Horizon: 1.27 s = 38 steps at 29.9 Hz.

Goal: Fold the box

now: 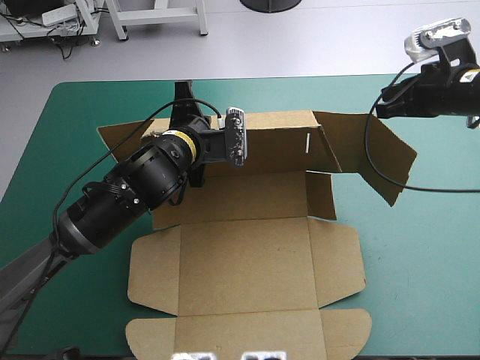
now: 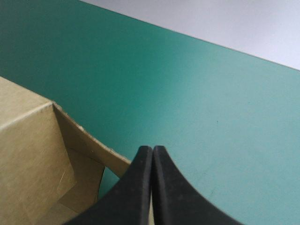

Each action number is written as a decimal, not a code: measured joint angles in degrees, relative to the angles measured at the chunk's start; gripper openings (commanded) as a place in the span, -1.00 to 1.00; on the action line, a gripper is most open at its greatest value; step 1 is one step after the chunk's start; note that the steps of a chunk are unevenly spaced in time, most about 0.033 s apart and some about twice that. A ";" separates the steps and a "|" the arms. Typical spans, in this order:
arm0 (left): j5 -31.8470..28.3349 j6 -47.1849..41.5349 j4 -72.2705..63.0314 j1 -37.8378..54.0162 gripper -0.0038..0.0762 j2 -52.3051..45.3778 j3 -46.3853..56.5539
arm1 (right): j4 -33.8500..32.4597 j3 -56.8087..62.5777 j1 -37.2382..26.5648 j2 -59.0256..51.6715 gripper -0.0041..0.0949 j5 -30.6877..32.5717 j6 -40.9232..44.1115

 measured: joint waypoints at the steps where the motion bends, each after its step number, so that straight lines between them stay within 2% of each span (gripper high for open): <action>1: -0.14 0.24 0.12 -0.39 -0.93 0.00 0.00 | 0.30 -1.37 0.00 2.20 -0.95 0.52 -0.15; 10: -1.74 0.50 4.30 -4.08 -0.93 2.93 0.00 | 2.92 -7.58 0.00 11.90 -0.95 0.52 0.72; 17: -3.01 -6.99 12.30 -4.70 -0.93 6.08 0.57 | 2.85 -7.58 0.00 12.98 -0.95 0.52 1.13; 24: -3.56 -11.88 18.36 -4.70 -0.93 6.14 6.47 | 2.79 -7.43 0.16 13.28 -0.95 0.52 2.44; 30: -4.56 -18.30 23.30 -4.70 -0.93 6.05 11.12 | 1.90 -5.44 3.05 15.60 -0.95 0.52 2.63; 38: -5.75 -19.53 21.97 -4.70 -0.93 2.78 11.54 | -3.76 -5.14 8.38 20.44 -0.95 0.52 4.42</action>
